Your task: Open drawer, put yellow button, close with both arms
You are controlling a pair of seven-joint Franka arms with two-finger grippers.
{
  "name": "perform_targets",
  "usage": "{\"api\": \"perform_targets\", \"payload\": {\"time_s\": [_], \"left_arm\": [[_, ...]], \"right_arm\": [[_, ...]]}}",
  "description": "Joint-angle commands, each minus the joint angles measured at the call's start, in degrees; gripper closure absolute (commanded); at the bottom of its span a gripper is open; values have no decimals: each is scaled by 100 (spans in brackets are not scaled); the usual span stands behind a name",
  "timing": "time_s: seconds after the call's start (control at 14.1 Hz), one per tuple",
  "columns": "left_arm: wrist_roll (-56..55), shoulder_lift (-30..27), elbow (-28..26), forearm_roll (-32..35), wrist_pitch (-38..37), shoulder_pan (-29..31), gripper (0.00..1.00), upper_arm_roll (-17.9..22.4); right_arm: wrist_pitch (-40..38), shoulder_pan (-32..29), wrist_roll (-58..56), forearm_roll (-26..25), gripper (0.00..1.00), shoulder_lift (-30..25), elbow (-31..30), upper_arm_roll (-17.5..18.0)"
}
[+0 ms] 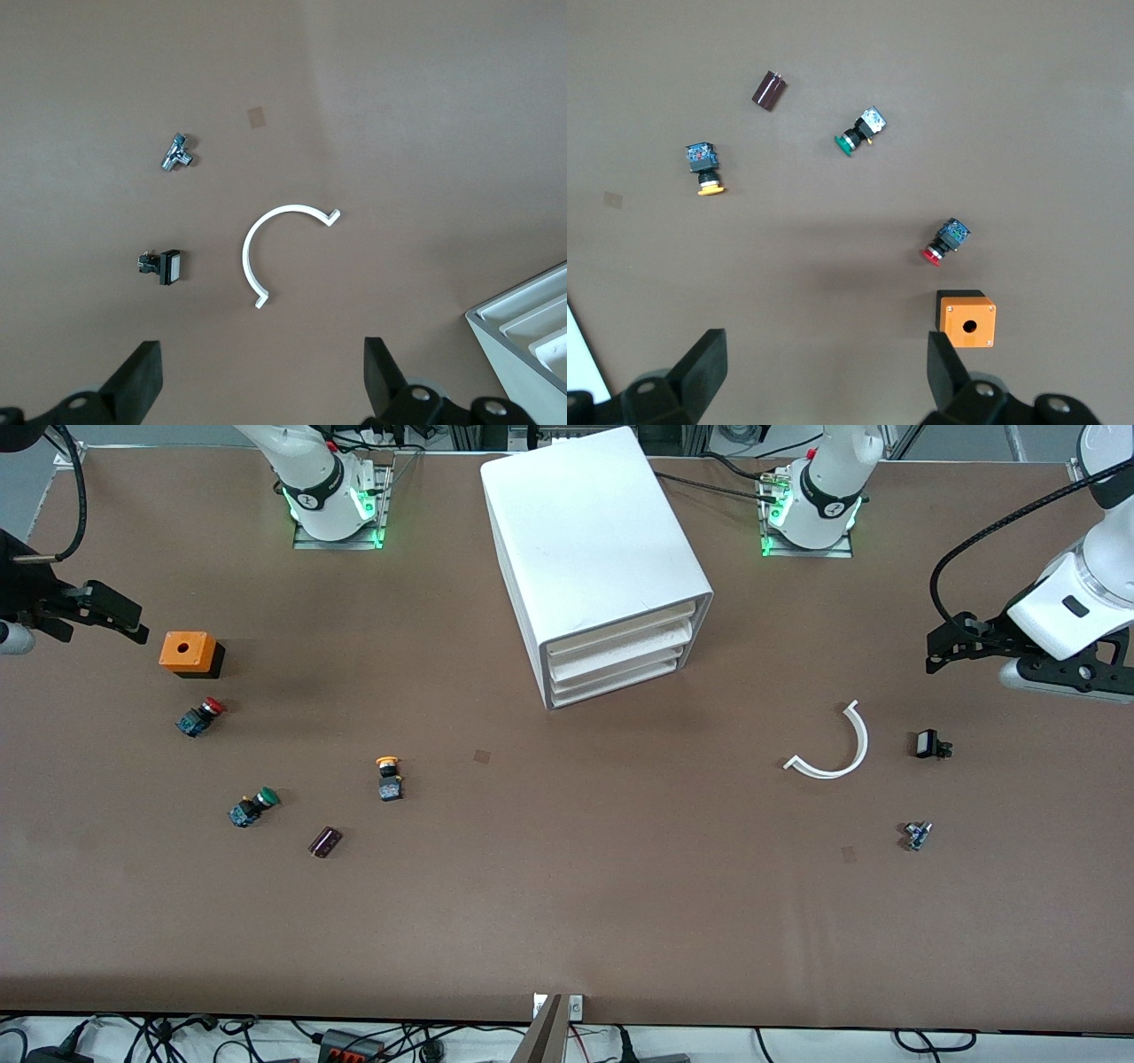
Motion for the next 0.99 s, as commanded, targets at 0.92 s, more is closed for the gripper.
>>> {"api": "perform_targets", "payload": {"time_s": [0.92], "left_arm": [[51, 78, 159, -81, -728, -11, 0, -55]], "right_arm": [[192, -25, -68, 46, 0, 143, -113, 40]]}}
